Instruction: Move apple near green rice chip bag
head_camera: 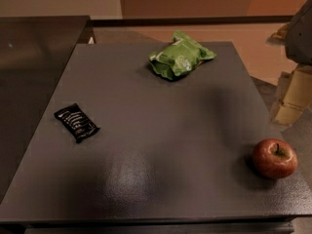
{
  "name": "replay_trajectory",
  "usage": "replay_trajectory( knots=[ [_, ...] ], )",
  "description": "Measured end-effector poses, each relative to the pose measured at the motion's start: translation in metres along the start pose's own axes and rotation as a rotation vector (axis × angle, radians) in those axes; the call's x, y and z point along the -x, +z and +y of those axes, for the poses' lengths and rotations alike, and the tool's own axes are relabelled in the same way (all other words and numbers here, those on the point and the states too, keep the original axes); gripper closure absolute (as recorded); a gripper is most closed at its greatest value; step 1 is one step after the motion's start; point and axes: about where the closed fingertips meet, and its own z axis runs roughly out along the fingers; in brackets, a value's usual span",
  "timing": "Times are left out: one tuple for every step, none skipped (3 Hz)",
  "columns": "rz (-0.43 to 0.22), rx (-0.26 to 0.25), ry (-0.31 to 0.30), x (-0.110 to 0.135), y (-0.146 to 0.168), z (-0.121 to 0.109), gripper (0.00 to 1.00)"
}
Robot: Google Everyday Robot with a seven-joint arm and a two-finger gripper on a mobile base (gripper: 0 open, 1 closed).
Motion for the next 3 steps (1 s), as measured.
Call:
replay_trajectory(
  knots=[
    [0.000,0.000,0.000,0.000,0.000,0.000,0.00],
    [0.002,0.004,0.000,0.001,-0.002,0.000,0.00],
    [-0.016,0.022,0.008,-0.010,-0.003,0.010,0.00]
  ],
)
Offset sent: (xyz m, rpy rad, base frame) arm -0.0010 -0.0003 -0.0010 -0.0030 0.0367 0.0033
